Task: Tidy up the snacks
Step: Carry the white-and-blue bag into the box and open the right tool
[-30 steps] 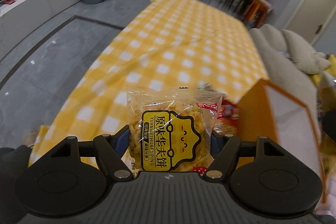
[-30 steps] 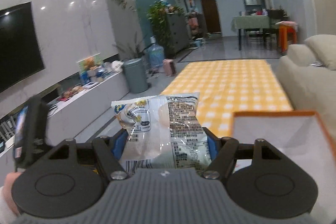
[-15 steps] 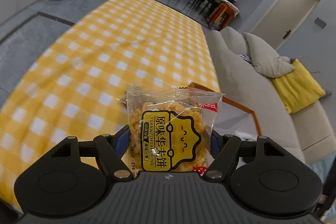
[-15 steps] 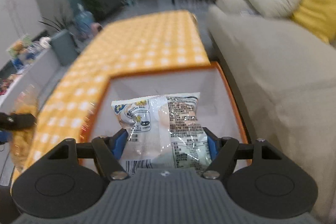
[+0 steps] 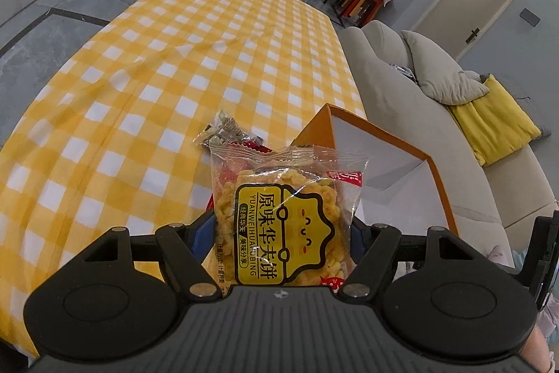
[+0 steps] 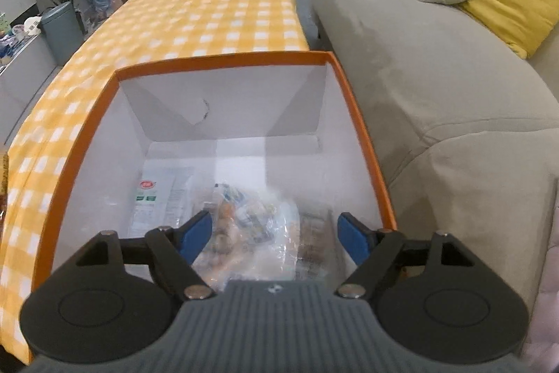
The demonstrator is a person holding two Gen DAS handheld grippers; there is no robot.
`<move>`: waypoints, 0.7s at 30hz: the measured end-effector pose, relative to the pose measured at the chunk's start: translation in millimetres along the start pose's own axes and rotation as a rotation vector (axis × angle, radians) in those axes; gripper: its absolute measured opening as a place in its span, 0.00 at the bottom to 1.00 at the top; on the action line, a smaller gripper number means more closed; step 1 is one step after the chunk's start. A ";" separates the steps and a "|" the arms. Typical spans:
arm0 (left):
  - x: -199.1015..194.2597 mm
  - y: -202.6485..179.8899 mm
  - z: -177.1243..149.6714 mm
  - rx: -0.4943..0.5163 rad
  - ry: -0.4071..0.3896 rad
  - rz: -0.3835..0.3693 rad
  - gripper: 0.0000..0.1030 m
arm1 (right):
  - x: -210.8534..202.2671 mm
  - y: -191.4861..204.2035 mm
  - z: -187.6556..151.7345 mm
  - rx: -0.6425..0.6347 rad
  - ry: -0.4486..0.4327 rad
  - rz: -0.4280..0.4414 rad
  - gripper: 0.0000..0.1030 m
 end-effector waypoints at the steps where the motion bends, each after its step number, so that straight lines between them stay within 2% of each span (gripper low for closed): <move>1: -0.3 0.5 0.3 0.000 0.000 -0.002 0.80 | 0.4 1.3 -1.1 -0.008 0.013 0.004 0.75; 3: -0.9 1.1 1.2 -0.005 0.002 -0.012 0.80 | 0.6 0.8 -1.0 -0.017 0.027 0.002 0.75; 5: -0.7 2.3 1.7 -0.016 0.010 -0.022 0.80 | 3.2 -3.6 2.4 -0.002 0.020 0.021 0.68; 6: -0.7 2.8 2.2 -0.021 0.013 -0.027 0.80 | 1.6 -3.0 2.9 0.004 0.020 0.038 0.52; 7: -0.8 3.7 2.6 -0.023 0.015 -0.031 0.80 | 1.5 -1.2 2.5 0.003 0.031 0.058 0.33; 9: 0.5 5.0 3.6 -0.029 0.018 -0.035 0.80 | 0.7 3.8 0.6 -0.038 0.061 0.084 0.12; 13: 4.3 7.6 5.4 -0.038 0.021 -0.034 0.80 | 10.8 9.5 -3.7 -0.068 0.085 0.086 0.09; 17: 9.0 11.1 6.3 -0.046 0.028 -0.030 0.80 | 38.3 6.9 -12.2 -0.116 0.157 -0.006 0.07; 18: 10.4 11.7 6.7 -0.050 0.031 -0.030 0.80 | 42.7 6.1 -14.3 -0.110 0.187 -0.001 0.05; 21: 13.8 12.1 6.0 -0.051 0.040 -0.029 0.80 | 47.7 2.3 -14.4 -0.070 0.204 0.032 0.05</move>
Point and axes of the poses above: each gripper's, at about its wrist camera, not at the fingertips, and x roughly the way its jaws point, y to its left, z to its top, the point moved 10 cm from there along x, roughly the way its jaws point, and after that the axes turned 13 degrees about -x, right-handed, at the moved point
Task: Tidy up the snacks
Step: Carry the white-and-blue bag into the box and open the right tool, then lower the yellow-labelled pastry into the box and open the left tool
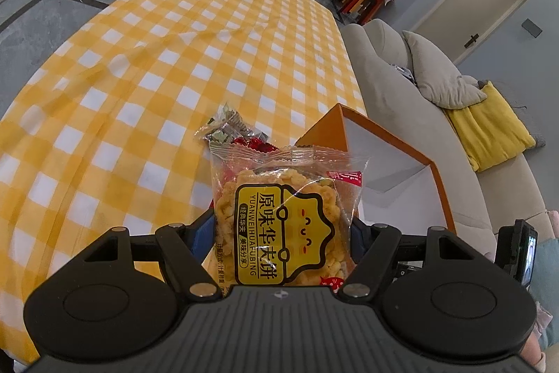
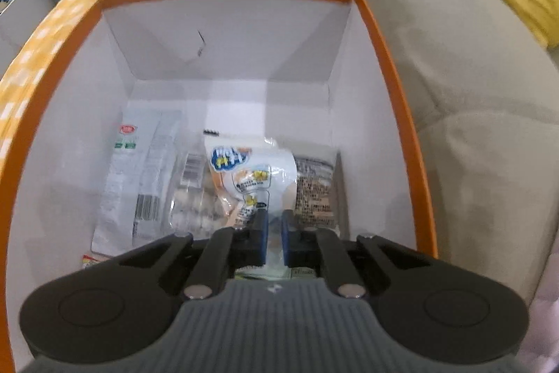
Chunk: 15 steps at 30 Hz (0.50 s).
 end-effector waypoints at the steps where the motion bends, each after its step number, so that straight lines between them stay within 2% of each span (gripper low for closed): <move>1: 1.1 -0.3 -0.3 0.003 0.002 0.001 0.80 | 1.5 -0.7 -0.7 0.004 0.008 0.006 0.05; 11: -1.8 -13.6 -3.7 0.059 -0.006 0.012 0.80 | 1.9 -3.0 0.8 0.015 -0.012 0.026 0.07; 14: -6.0 -23.7 -5.6 0.084 -0.012 0.008 0.80 | -10.1 -4.1 -0.9 0.038 -0.037 0.072 0.20; 15: -7.2 -27.2 -6.6 0.095 -0.010 0.009 0.80 | -15.2 -3.7 0.5 0.042 -0.050 0.097 0.30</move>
Point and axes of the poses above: each gripper's, at about its wrist camera, not at the fingertips, and x roughly the way its jaws point, y to its left, z to its top, the point moved 10 cm from there along x, roughly the way its jaws point, and after that the axes turned 13 degrees about -x, right-handed, at the moved point
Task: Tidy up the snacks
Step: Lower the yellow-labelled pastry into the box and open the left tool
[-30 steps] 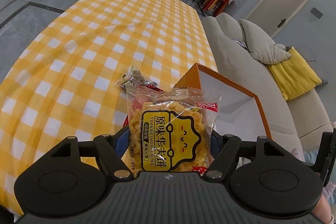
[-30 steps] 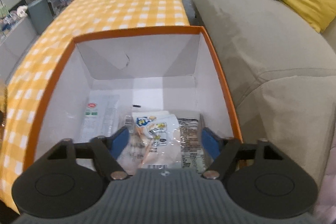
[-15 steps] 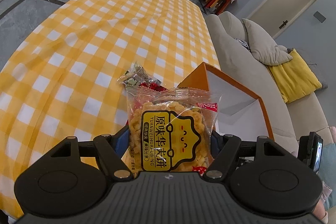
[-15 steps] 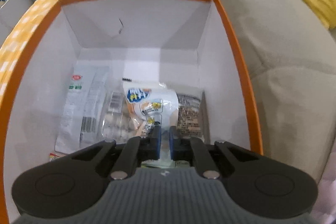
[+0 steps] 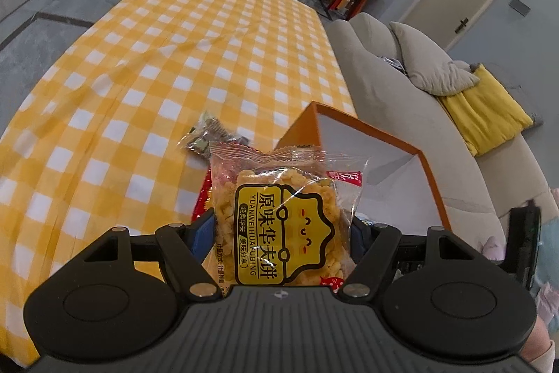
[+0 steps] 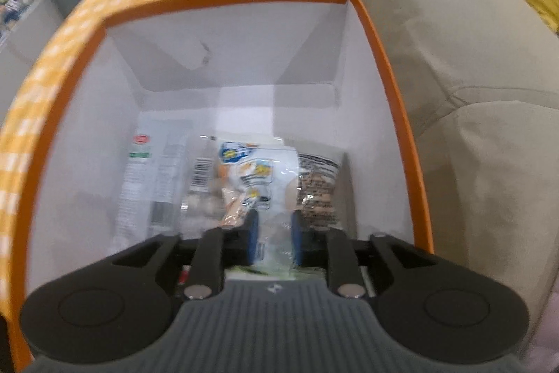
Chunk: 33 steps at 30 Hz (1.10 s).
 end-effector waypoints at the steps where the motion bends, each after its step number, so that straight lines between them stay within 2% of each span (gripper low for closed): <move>1: -1.5 -3.5 -0.6 0.012 0.000 0.001 0.80 | -4.8 0.3 1.5 0.010 -0.021 0.028 0.36; 5: -5.7 -19.7 -5.2 0.077 -0.001 0.008 0.80 | -28.7 -4.1 6.5 0.061 -0.097 0.098 0.36; 9: -5.9 -39.8 -7.0 0.178 -0.019 0.046 0.80 | -53.1 -21.3 7.2 0.129 -0.176 0.149 0.38; 11: -1.2 -53.1 -7.6 0.270 -0.024 0.079 0.80 | -61.7 -28.2 4.7 0.159 -0.207 0.173 0.38; 14: 11.3 -78.1 -11.2 0.464 -0.008 0.129 0.80 | -69.9 -26.9 0.2 0.155 -0.235 0.228 0.38; 20: 39.5 -116.7 -25.7 0.721 0.060 0.148 0.80 | -83.8 -43.7 3.3 0.214 -0.310 0.230 0.39; 24: 58.3 -139.4 -27.2 0.889 0.052 0.087 0.80 | -83.4 -46.0 -0.8 0.189 -0.298 0.233 0.43; 27: 76.4 -148.9 -24.6 0.981 0.081 0.070 0.80 | -82.2 -46.7 -3.0 0.193 -0.287 0.234 0.43; 33: 122.8 -157.1 -25.1 1.151 0.177 0.071 0.80 | -86.5 -33.9 -2.9 0.097 -0.277 0.268 0.43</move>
Point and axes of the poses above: each gripper's, at about its wrist camera, not at the fingertips, and x roughly the way its jaws point, y to its left, z to its top, the point moved 10 cm from there along x, roughly the way its jaws point, and after that the axes turned 13 degrees about -x, right-handed, at the moved point
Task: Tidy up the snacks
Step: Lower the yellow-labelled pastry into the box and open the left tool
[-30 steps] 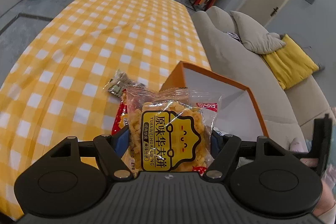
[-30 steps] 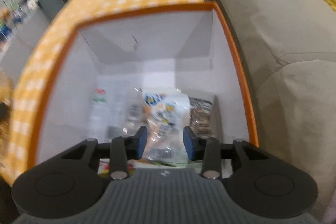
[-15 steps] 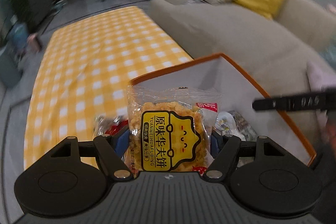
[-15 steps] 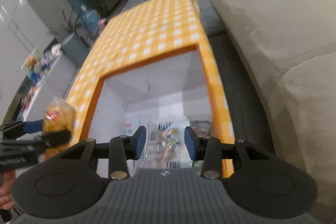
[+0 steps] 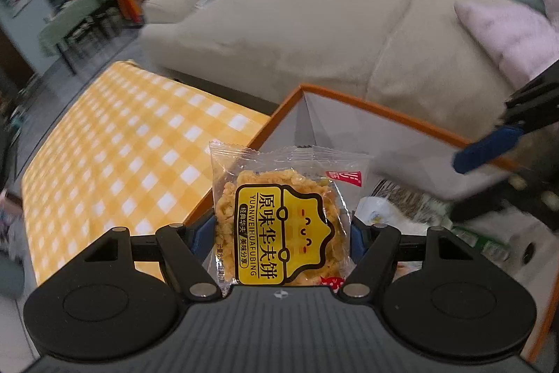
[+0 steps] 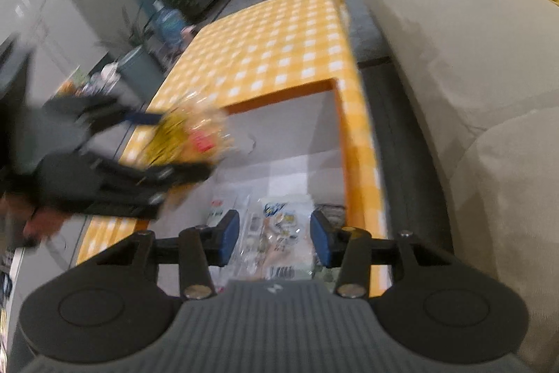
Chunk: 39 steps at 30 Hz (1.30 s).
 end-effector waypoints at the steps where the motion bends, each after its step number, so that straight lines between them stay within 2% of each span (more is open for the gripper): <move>1: 7.5 0.1 0.8 0.026 0.015 -0.007 0.80 | 1.5 2.1 -1.8 -0.004 0.014 0.011 0.44; 5: 35.4 -3.4 3.5 0.147 0.043 -0.009 0.80 | 15.5 18.4 -7.2 -0.051 0.077 0.041 0.44; 9: 49.5 -23.2 5.6 0.303 0.021 -0.065 0.80 | 30.9 24.1 -8.7 -0.080 0.117 0.023 0.45; 12: 59.0 -40.7 6.3 0.376 0.040 -0.106 0.80 | 38.7 19.6 -10.2 -0.076 0.141 0.010 0.45; 16: 77.9 -53.3 8.1 0.457 0.044 -0.110 0.80 | 43.8 13.8 -7.5 -0.077 0.140 -0.004 0.47; 18: 81.2 -58.9 9.1 0.463 0.035 -0.139 0.81 | 44.3 14.5 -7.9 -0.083 0.139 -0.007 0.47; 20: 83.2 -62.0 12.5 0.444 0.027 -0.157 0.87 | 44.1 16.3 -8.9 -0.103 0.142 -0.012 0.48; 22: 84.0 -60.0 12.3 0.448 0.041 -0.129 0.87 | 44.2 17.5 -9.2 -0.116 0.143 -0.017 0.49; 27: 69.6 -58.9 10.2 0.498 -0.017 -0.062 0.90 | 46.1 17.2 -9.3 -0.113 0.137 -0.010 0.50; 30: 57.3 -56.2 20.0 0.457 -0.060 -0.071 0.93 | 45.7 17.5 -9.2 -0.107 0.132 -0.010 0.52; 36: 39.7 -51.8 34.4 0.410 -0.095 -0.055 0.93 | 43.6 20.9 -11.8 -0.115 0.131 -0.014 0.53; 39: 26.0 -40.3 35.6 0.332 -0.086 -0.050 0.93 | 42.2 19.0 -10.5 -0.092 0.125 0.000 0.53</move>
Point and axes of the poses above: each gripper's, at about its wrist camera, not at the fingertips, and x roughly the way its jaws point, y to its left, z to its top, the point moved 10 cm from there along x, roughly the way its jaws point, and after that the axes turned 13 degrees about -x, right-handed, at the moved point
